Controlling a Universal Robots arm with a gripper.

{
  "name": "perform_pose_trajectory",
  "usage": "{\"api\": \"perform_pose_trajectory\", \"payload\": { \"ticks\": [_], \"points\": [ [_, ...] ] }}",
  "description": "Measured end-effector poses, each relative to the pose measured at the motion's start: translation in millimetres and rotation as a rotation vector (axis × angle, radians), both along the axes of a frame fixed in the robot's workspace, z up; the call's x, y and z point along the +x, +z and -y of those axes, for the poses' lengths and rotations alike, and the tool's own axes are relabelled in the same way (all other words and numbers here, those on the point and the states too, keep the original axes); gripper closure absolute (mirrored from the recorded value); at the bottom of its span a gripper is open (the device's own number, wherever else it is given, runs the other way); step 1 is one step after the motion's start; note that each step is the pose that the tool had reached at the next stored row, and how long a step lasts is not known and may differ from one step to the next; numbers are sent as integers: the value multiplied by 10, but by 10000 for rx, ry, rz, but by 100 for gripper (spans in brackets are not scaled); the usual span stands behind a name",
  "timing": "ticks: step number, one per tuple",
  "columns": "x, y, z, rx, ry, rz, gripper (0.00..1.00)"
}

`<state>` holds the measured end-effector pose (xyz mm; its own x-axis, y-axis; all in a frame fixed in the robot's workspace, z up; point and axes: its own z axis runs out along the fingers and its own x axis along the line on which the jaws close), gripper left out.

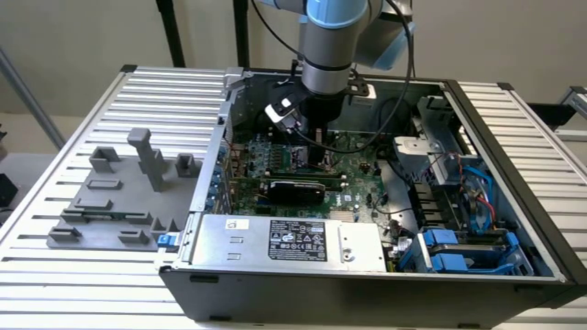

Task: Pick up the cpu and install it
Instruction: 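Place the cpu into insertion slot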

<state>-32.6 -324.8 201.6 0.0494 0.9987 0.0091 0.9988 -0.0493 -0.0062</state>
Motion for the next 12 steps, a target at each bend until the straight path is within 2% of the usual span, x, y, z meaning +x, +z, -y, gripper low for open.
{"api": "perform_pose_trajectory", "payload": {
  "ticks": [7, 12],
  "points": [
    [-7, -5, -23, -4, 2, 0, 46],
    [-9, -8, -29, -45, 5, 6, 46]
  ]
}}
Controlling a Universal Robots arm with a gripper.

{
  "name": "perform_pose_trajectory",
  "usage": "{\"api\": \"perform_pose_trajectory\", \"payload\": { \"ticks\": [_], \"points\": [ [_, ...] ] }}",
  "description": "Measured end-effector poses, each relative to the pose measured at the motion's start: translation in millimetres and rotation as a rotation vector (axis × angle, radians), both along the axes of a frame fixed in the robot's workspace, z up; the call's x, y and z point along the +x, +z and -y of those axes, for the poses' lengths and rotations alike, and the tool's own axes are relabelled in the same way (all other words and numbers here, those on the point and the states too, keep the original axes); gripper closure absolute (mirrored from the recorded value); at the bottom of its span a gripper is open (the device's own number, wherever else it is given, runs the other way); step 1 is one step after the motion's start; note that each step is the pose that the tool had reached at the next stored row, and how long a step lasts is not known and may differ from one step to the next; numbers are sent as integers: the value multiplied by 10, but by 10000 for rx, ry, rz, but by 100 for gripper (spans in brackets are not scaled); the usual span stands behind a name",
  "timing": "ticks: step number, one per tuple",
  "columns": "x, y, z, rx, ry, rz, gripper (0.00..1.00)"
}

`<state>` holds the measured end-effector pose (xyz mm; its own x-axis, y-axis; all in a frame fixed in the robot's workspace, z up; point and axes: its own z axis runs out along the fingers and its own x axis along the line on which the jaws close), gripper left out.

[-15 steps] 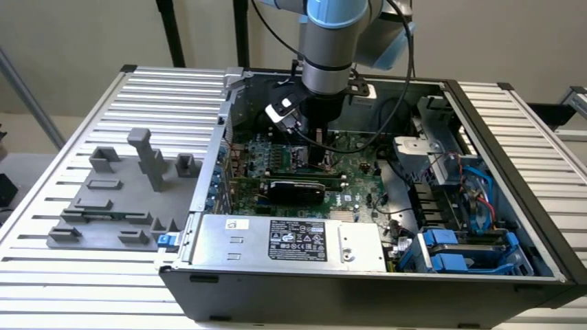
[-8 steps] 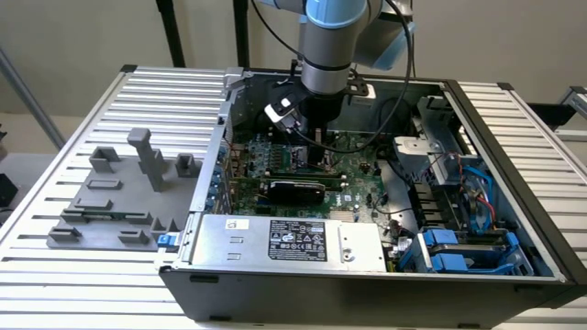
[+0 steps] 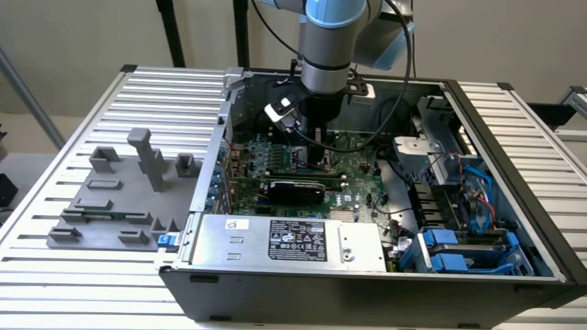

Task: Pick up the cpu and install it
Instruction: 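Place the cpu into insertion slot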

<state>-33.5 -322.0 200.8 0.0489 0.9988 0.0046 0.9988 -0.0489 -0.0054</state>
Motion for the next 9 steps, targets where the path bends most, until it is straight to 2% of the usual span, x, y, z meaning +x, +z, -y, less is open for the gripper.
{"api": "perform_pose_trajectory", "payload": {
  "ticks": [9],
  "points": [
    [-11, -16, -1, -9, 15, 49, 46]
  ]
}}
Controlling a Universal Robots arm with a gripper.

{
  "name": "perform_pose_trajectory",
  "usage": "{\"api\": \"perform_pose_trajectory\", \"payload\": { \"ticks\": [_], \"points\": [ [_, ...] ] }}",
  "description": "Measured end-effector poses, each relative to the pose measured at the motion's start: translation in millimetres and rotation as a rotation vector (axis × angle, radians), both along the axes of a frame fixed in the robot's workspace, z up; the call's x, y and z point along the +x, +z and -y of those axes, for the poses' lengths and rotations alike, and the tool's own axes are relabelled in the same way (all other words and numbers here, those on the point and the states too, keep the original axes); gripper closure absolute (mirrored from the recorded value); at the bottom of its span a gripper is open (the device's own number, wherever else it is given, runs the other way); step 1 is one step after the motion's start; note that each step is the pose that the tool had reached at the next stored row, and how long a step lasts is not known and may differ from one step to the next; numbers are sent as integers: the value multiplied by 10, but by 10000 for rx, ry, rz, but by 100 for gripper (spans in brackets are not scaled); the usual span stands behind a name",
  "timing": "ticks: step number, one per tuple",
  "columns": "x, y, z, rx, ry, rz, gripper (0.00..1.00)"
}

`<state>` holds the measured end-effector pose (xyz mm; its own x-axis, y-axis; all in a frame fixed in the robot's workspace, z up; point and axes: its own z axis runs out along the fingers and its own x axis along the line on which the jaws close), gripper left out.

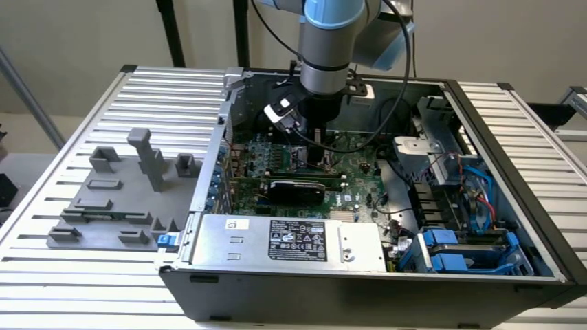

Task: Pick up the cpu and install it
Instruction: 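Place the cpu into insertion slot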

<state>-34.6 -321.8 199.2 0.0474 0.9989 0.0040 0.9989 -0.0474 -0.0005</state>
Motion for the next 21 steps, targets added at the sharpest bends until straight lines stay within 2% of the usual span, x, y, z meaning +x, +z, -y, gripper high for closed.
{"api": "perform_pose_trajectory", "payload": {
  "ticks": [8, 21],
  "points": [
    [-2, -14, -1, -1, 35, 55, 46],
    [-11, -23, -3, 0, 40, 58, 46]
  ]
}}
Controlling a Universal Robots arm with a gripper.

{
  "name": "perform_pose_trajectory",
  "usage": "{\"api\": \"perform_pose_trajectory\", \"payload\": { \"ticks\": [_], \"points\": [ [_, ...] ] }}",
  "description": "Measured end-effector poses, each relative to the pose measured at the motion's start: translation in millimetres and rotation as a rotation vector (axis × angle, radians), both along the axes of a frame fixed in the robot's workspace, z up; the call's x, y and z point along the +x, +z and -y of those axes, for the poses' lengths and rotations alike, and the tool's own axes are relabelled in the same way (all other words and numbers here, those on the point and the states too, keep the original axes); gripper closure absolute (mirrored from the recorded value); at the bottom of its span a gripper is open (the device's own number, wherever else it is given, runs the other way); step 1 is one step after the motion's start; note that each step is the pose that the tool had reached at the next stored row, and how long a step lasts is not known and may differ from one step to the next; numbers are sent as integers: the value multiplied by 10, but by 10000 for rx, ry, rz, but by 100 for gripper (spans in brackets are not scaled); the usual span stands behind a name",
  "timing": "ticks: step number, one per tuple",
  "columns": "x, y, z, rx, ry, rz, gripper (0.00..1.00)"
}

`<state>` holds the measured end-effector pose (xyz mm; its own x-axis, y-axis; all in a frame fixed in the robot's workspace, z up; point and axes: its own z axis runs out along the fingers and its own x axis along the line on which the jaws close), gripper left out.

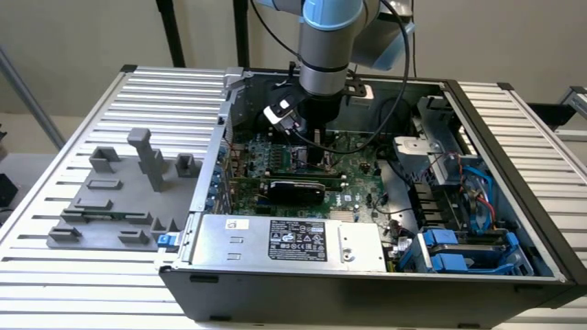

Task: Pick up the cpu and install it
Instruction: 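Place the cpu into insertion slot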

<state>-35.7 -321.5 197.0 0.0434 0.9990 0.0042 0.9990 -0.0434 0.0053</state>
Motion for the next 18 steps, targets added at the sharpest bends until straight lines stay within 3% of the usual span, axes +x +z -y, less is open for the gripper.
{"api": "perform_pose_trajectory", "payload": {
  "ticks": [14, 18],
  "points": [
    [0, -3, -5, 3, 2, -1, 46],
    [0, -3, -5, 1, 2, 0, 38]
  ]
}}
